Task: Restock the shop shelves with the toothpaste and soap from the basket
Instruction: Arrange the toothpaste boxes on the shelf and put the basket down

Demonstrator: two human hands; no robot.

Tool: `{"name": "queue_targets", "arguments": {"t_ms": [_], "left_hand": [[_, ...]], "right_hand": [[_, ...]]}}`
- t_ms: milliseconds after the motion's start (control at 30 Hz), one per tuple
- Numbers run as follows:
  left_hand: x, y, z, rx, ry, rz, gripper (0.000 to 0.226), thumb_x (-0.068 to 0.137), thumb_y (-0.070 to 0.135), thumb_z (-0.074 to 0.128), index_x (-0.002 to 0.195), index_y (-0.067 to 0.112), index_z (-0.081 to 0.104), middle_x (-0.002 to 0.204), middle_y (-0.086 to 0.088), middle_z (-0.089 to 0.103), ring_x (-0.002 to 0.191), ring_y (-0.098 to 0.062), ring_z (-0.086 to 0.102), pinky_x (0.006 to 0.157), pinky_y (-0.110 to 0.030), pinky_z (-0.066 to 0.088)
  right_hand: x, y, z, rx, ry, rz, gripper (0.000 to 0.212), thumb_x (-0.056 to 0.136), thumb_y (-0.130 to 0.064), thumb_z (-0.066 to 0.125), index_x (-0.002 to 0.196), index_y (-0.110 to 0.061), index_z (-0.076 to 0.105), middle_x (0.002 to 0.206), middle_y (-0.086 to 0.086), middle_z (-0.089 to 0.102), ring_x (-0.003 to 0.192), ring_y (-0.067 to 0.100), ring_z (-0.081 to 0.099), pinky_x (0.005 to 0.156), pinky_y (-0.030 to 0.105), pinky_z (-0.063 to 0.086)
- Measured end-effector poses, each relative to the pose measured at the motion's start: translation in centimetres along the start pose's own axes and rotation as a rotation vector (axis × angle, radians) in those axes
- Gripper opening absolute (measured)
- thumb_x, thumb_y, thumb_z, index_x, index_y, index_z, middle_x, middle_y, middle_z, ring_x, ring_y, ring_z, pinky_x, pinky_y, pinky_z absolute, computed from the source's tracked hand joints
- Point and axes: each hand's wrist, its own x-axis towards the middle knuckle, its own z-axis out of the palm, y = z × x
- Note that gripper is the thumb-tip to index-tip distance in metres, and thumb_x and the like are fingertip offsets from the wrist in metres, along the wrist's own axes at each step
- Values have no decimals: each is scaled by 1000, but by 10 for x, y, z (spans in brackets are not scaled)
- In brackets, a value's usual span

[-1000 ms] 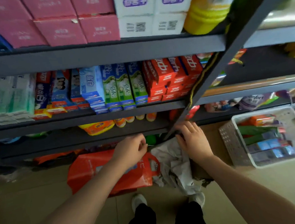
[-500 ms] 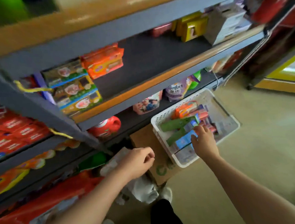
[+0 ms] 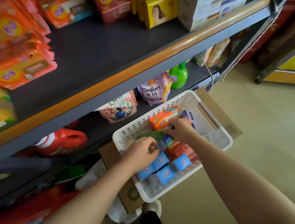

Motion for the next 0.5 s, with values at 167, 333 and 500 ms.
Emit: {"name": "queue_targets", "arguments": {"t_ms": [167,333,500], "left_hand": [[28,16,8,79,-50,-51,57,82,52,56,126,18,42,126,-2,49,107,-19,51,84,-34,45],[52,32,33,244,-124,-277,70,76,76,38,103,14,57,98,-6,60,87,-24,60,58,-26,38],[60,42,38,376,-111,-395,57,81,62,47,107,12,58,102,-6,62,88,-23,59,64,-26,43]], "right_hand": [[-33,26,-38,74,109,-2,33,90,-32,55,89,0,64,75,16,64,62,22,55,52,28,42],[-63,68,-56,504,106,273,20,86,-24,58,88,-6,66,85,11,65,71,28,69,69,49,58],[-75,66,-42,663,-49,447,13,87,-10,50,96,-8,58,87,8,57,67,19,59,55,32,55]]}}
